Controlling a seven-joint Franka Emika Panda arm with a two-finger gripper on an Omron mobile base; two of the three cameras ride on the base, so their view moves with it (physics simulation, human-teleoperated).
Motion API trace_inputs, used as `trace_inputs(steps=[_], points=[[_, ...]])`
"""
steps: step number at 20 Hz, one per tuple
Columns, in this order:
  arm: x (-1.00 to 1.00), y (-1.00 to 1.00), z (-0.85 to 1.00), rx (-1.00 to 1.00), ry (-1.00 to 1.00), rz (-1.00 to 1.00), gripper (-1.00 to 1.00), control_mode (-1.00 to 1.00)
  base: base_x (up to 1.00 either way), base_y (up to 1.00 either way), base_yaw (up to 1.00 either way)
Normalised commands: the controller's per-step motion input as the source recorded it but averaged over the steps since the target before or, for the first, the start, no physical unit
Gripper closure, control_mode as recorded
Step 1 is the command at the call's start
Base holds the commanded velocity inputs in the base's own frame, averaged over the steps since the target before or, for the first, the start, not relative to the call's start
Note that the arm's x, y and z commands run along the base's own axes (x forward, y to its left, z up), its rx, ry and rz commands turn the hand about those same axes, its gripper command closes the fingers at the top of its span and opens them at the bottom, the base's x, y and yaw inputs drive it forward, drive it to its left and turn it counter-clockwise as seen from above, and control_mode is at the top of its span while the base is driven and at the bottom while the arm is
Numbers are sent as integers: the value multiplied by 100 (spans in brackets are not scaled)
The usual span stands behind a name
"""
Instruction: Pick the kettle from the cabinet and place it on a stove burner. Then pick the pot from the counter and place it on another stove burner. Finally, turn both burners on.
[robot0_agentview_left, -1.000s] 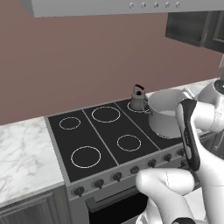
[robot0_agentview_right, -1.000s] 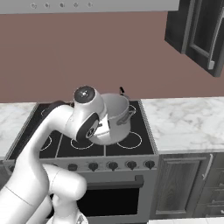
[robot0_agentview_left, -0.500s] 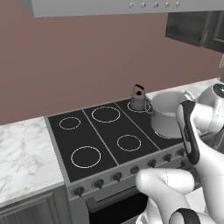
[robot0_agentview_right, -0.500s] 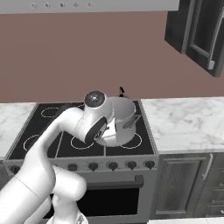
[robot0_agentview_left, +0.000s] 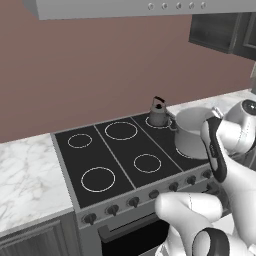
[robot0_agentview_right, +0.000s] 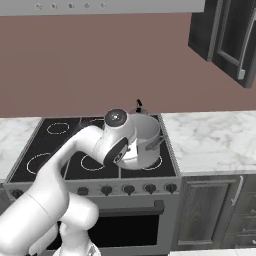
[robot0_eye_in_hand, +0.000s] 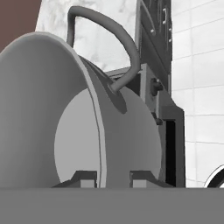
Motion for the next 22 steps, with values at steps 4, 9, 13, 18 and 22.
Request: trace_inputs(steps=[4, 9, 13, 18, 22], points=[[11, -8, -15, 2, 0, -3, 100, -100, 0, 0, 0], [16, -2, -21, 1, 0, -1, 100, -100, 0, 0, 0], [20, -2, -24, 2, 0, 0, 100, -100, 0, 0, 0], [16, -13, -23, 3, -3, 0, 100, -100, 0, 0, 0], [14, -12, -16, 2, -1, 0, 100, -100, 0, 0, 0]])
